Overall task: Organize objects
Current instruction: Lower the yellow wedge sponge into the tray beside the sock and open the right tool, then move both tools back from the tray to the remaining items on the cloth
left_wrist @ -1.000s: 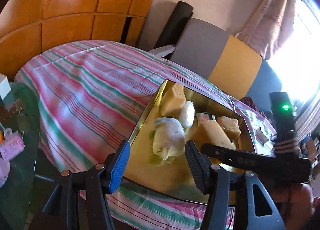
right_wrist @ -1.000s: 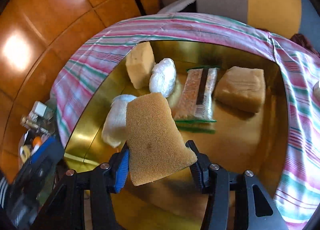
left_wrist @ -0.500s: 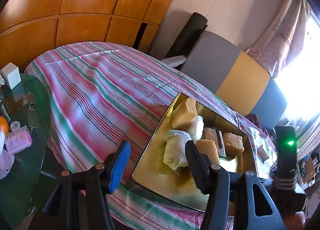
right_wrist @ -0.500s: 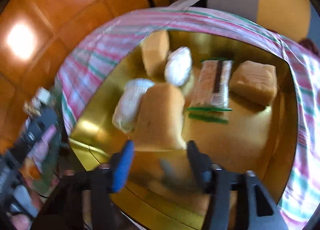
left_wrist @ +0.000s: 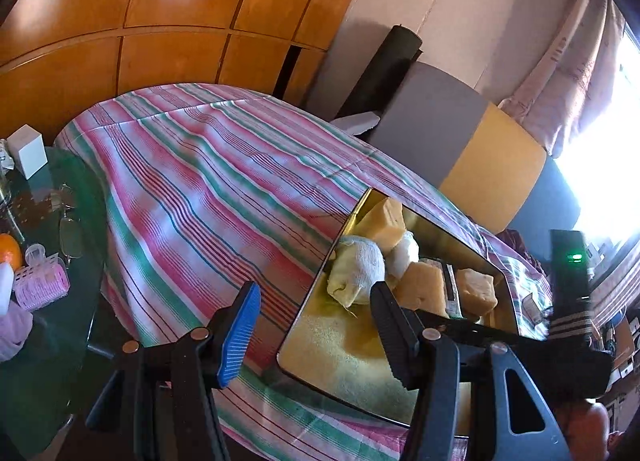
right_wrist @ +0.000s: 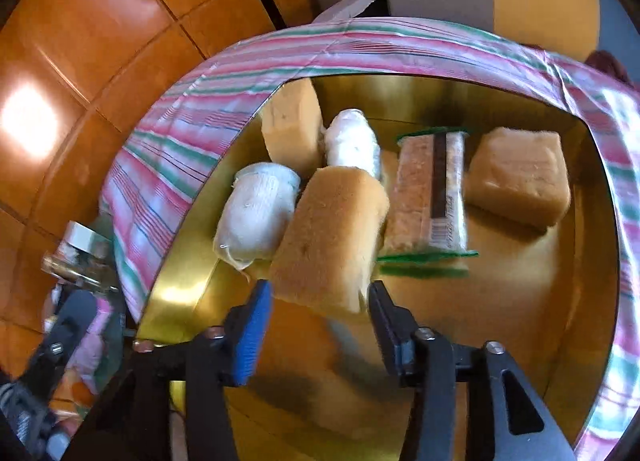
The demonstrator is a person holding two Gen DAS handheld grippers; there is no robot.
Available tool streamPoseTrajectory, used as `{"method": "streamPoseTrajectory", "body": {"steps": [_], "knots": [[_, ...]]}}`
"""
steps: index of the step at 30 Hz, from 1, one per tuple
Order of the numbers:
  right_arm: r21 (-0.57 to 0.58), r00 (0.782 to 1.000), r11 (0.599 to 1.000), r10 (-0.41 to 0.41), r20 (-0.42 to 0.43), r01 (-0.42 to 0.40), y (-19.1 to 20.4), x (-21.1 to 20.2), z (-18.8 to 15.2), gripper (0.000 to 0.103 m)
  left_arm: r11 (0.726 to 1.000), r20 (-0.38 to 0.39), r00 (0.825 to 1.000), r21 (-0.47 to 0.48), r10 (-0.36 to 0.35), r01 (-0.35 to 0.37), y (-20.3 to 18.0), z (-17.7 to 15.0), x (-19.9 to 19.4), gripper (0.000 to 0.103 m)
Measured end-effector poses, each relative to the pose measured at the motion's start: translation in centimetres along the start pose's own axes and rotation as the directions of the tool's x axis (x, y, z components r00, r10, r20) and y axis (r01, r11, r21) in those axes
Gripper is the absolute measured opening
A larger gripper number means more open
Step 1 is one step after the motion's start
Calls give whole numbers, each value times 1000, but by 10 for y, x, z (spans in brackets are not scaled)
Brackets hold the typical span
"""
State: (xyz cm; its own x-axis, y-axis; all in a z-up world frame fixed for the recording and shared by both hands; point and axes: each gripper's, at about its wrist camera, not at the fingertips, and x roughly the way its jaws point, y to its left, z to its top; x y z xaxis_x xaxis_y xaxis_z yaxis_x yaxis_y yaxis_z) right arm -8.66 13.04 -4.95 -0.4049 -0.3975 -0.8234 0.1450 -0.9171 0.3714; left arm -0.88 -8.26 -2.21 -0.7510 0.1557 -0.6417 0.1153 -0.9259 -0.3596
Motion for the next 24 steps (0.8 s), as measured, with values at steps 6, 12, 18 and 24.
{"method": "streamPoseTrajectory", "body": {"steps": [6,12,18,24], "knots": [[-28,995,995,92,48,-91,-9,-34,-13,70,999,-9,1000,40,-30,30,-10,-4,-1,58],[-42,991,997,66,118,-61,-22,-73,-21,71,995,-3,998,80,-66,66,-21,-9,-5,58],[-40,980,998,-33,198,42,-47,-109,-38,72,982,-23,995,157,-102,104,-43,-21,-8,58],[33,974,995,-102,202,98,-91,-129,-57,72,955,-63,983,232,-174,184,-67,-36,-11,58]]}}
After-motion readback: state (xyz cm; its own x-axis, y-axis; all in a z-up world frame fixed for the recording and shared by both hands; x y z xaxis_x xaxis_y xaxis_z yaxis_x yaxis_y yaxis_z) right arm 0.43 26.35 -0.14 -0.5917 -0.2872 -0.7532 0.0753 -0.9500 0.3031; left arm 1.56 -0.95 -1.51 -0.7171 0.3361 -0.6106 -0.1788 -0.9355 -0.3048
